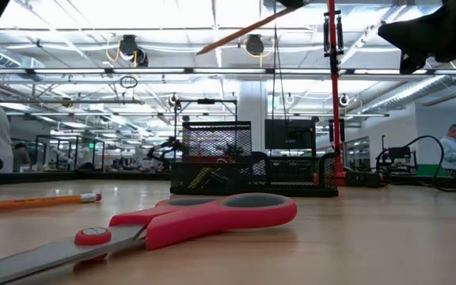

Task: Pick and place office supplies into organizer
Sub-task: Put the right pencil into the desk organizer

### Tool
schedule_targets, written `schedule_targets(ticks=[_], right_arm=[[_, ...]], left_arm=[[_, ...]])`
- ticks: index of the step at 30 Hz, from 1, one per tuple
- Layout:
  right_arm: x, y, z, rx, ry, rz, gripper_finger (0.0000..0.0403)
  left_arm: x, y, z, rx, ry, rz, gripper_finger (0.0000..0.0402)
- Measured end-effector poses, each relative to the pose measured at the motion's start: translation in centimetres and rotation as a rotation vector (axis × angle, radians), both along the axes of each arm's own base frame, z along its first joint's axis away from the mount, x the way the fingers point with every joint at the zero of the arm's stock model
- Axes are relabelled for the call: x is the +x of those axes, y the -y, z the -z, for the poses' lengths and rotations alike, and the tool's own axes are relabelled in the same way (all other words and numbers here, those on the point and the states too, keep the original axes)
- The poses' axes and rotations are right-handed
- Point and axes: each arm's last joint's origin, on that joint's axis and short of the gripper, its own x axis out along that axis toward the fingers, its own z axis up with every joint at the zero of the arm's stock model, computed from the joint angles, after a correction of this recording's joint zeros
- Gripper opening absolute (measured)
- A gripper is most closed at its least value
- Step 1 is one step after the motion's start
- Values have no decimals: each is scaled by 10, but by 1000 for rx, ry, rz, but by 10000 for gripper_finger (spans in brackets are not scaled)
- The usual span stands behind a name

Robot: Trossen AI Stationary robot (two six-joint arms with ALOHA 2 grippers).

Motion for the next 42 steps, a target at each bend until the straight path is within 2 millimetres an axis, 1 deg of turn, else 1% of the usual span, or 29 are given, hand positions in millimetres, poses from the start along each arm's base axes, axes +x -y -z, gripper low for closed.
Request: schedule_targets(ticks=[3, 6, 9, 12, 14, 17, 21, 24, 30, 34, 39, 42], right_arm=[[0, 0, 1, 1, -8, -1, 4], [0, 0, 2, -2, -14, -1, 4], [0, 0, 2, -3, -15, -1, 4], [0, 0, 2, -2, -15, -1, 4], [0, 0, 2, -1, -16, -1, 4], [0, 0, 2, 11, -20, -3, 4], [0, 0, 3, 12, -29, -3, 4], [1, 0, 4, 11, -37, -2, 4], [1, 0, 4, 15, -36, -1, 4], [1, 0, 4, 18, -32, -1, 4], [1, 0, 3, 20, -30, -1, 4], [1, 0, 2, 25, -18, -1, 4]], left_arm=[[-1, -18, -13, -14, 28, -10, 28], [-1, -34, -19, -33, 52, 9, 20], [3, -47, -16, -67, 67, 75, 15], [4, -59, -9, -114, 103, 156, 21], [1, -65, -1, -136, 128, 210, 28], [-8, -75, 11, -166, 187, 274, 36], [-31, -89, 21, -165, 282, 281, 38], [-45, -97, 35, -193, 356, 317, 33], [-62, -105, 74, -201, 407, 330, 16], [-73, -113, 102, -221, 425, 317, 20], [-87, -119, 126, -237, 492, 320, 33], [-93, -122, 133, -246, 519, 324, 33]])
